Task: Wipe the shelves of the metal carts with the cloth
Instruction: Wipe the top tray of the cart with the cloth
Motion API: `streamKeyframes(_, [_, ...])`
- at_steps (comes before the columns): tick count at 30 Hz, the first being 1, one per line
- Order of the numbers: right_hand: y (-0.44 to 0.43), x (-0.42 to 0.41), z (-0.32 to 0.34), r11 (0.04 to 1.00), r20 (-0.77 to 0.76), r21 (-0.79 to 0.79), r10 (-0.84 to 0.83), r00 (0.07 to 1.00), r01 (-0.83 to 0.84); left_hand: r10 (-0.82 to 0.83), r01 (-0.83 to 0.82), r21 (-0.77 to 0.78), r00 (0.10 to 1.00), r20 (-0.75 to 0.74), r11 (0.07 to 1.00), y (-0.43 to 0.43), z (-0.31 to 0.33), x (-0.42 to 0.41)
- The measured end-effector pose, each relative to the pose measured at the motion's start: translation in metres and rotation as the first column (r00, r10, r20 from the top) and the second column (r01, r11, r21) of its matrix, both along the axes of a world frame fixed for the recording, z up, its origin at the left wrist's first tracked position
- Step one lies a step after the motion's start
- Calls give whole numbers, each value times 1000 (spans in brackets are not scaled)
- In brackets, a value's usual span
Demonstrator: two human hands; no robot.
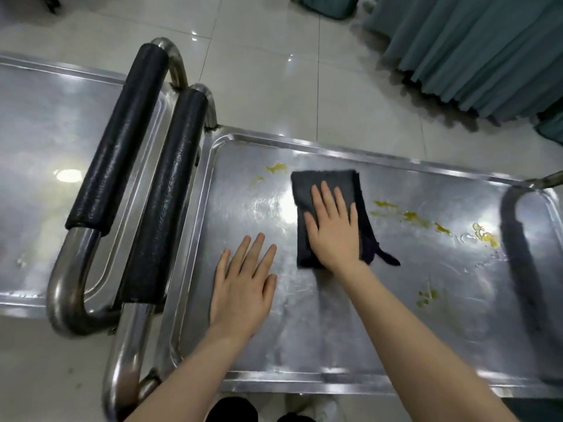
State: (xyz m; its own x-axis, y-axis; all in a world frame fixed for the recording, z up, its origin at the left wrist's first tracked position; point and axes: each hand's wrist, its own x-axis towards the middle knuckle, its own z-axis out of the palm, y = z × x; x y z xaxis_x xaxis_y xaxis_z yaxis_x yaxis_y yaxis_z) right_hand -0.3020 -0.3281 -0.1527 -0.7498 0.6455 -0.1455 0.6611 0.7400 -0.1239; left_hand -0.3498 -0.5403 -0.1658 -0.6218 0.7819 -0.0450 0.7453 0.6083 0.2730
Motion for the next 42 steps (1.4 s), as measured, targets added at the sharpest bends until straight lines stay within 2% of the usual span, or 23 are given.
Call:
streamKeyframes(4, [-80, 111, -1, 989, -23, -4, 148, 989, -149, 5, -5, -15, 1000, 22, 1000, 1, 5, 1])
streamKeyframes(7, [-102, 145, 0, 981, 9, -33, 189, 982, -189, 20, -20, -7, 999, 25, 1000, 2, 5, 2])
streamKeyframes(10, [-74, 92, 6, 989, -5, -25, 145, 989, -145, 103, -103, 8, 995, 17, 995, 1, 4, 3])
streamKeyframes(14, [-15, -38, 2, 999, -30, -38, 34, 999, -35, 180, -179, 47, 983, -21, 983, 1, 0, 4])
streamKeyframes(17, [-2, -111, 2, 989, -24, -71, 126, 992, -128, 214, -211, 80, 976, -35, 974, 0, -4, 3])
streamKeyframes(20, [-16, -110, 1, 950, -32, -48, 308, 951, -310, 248, -249, 149, 968, 22, 957, 0, 0, 1])
streamKeyframes(23, [-41, -37, 0, 893, -32, 18, 449, 893, -449, 270, -292, 250, 955, 120, 923, -2, 8, 1])
streamKeyframes(25, [-61, 28, -2, 903, -46, 45, 430, 902, -428, 247, -274, 251, 960, 135, 928, -2, 11, 1])
streamKeyframes(29, [-104, 124, -6, 941, -28, -4, 339, 940, -340, 139, -146, 130, 988, 65, 981, -2, 7, 3])
streamKeyframes(32, [-78, 100, -2, 946, -16, -9, 324, 946, -325, -25, 25, 86, 1000, -2, 996, -2, 4, 2])
streamKeyframes(35, [-8, 40, 2, 996, -21, 2, 92, 996, -92, -71, 72, 84, 997, -15, 994, -3, 0, 4])
streamKeyframes(37, [37, 6, 3, 996, -14, -45, -73, 997, 72, -66, 66, 87, 998, -9, 994, -3, -3, 5])
streamKeyframes(38, [51, -6, 3, 993, 6, -61, -105, 994, 105, -60, 61, 80, 998, -12, 995, -4, -5, 3])
streamKeyframes(42, [51, 8, 4, 998, 13, -62, 6, 1000, -5, -40, 40, 15, 999, 0, 999, 0, 0, 0])
